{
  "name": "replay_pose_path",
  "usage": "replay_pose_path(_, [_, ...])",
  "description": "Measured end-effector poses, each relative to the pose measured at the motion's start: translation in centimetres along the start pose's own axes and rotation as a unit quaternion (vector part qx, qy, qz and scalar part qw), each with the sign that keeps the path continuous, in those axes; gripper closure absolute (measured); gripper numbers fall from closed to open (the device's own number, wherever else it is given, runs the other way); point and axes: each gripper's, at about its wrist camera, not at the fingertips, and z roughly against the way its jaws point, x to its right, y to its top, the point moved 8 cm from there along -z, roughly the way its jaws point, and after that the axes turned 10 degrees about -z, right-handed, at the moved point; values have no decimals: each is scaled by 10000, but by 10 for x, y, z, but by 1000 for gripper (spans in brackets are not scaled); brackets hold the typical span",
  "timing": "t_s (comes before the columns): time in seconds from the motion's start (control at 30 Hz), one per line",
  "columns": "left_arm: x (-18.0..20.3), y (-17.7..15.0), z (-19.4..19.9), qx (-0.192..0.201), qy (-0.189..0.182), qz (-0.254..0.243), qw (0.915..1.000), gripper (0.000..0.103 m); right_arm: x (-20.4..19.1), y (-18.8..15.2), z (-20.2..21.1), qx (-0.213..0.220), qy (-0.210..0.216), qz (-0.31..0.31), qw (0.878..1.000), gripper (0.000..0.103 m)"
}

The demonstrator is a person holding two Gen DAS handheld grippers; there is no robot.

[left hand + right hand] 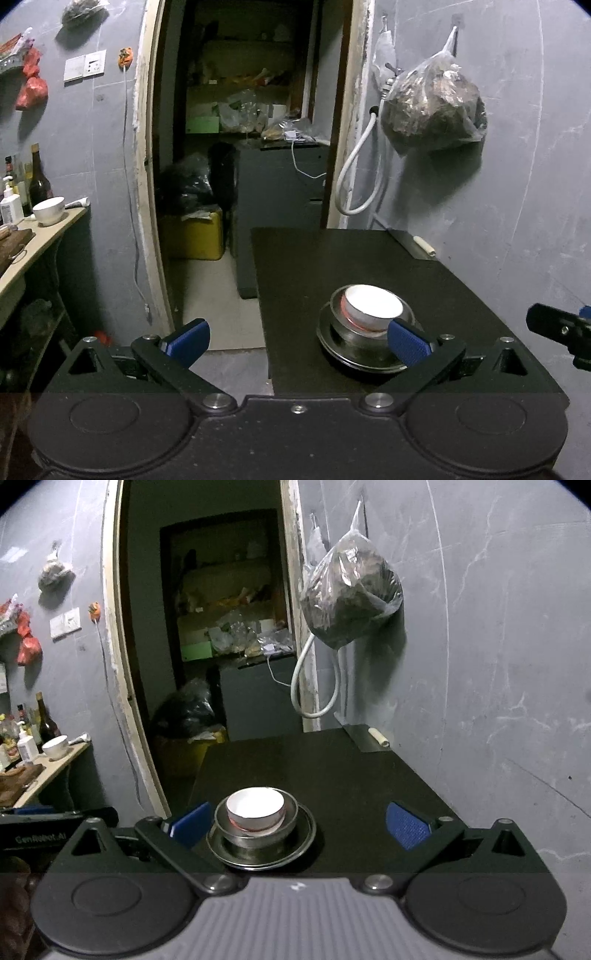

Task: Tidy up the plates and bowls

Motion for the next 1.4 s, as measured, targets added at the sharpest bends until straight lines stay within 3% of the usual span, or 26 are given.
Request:
replay_pose_path(0.9, [31,-19,60,32,511,137,9986,1,43,-11,40,-97,419,-8,9991,0])
replay_pose_path(1.03, [37,-36,64,-218,477,210,9984,1,52,-22,42,-212,391,90,9990,0])
replay_pose_path(1.4, [47,-46,58,-245,400,196,9987,1,72,-17,37,-30,301,63,9995,0])
